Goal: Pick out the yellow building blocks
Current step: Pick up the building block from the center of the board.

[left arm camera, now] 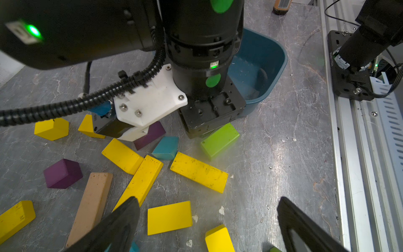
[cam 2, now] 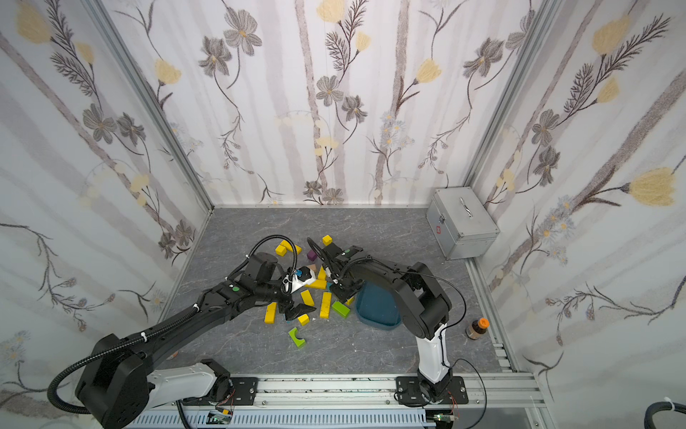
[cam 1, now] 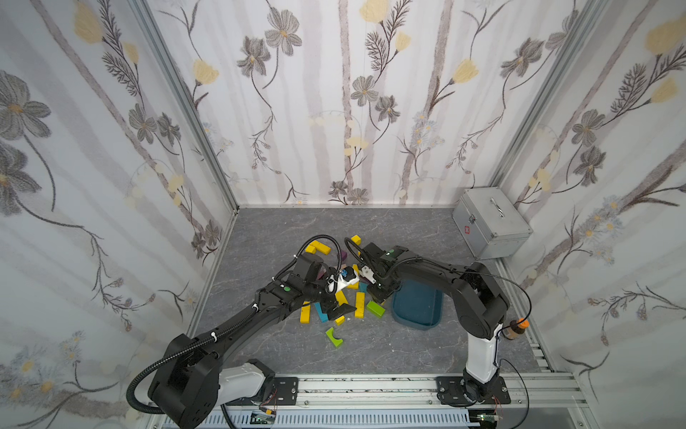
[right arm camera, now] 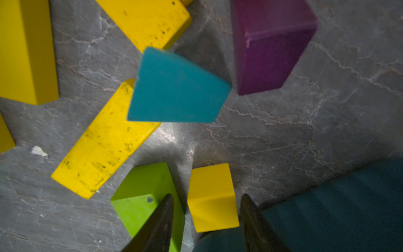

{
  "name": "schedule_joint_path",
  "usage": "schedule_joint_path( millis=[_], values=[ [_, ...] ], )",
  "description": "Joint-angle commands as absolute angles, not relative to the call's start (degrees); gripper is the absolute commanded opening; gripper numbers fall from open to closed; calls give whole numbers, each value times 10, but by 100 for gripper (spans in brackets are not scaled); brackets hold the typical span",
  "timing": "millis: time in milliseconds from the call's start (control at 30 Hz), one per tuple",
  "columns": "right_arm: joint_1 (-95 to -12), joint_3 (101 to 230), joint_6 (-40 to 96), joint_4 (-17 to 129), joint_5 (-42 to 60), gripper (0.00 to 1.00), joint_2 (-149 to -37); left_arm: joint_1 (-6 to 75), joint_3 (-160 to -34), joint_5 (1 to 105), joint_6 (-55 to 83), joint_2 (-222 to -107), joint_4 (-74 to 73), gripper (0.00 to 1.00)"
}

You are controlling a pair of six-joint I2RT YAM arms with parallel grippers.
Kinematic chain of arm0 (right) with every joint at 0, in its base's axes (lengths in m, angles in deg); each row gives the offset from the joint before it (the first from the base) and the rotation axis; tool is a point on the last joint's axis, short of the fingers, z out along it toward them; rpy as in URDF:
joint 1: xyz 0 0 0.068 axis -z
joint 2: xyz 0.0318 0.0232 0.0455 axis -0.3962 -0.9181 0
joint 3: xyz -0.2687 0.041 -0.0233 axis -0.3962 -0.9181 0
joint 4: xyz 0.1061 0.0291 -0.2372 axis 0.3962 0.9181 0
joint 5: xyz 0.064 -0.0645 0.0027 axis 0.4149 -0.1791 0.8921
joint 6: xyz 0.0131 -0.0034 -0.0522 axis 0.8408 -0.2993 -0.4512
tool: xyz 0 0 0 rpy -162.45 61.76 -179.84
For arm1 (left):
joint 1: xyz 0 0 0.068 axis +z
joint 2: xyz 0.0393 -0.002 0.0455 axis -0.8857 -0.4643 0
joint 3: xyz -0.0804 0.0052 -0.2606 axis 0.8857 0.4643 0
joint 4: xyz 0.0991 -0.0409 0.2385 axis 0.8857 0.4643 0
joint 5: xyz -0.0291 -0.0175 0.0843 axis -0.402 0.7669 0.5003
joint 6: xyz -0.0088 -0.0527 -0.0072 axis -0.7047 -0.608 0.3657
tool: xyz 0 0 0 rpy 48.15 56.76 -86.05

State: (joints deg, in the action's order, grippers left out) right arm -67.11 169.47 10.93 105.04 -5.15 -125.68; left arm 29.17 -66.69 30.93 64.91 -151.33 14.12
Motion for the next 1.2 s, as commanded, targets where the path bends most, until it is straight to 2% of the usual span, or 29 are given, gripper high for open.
schedule_joint_path(
  millis=[0, 167, 900, 1167],
  values=[
    [-671, 1695, 118, 1038, -58, 52, -1261, 289, -674, 309, 661, -1511, 142, 100],
    [-674, 1687, 126, 1028, -63, 51, -1264, 282, -670, 314, 664, -1506, 143, 100],
    [-673, 1694, 129, 1033, -70, 32, -1259, 275, -675, 316, 663, -1507, 145, 100],
    [-674, 1700, 126, 1043, -80, 29, -1249, 275, -671, 323, 664, -1495, 134, 100]
  ],
)
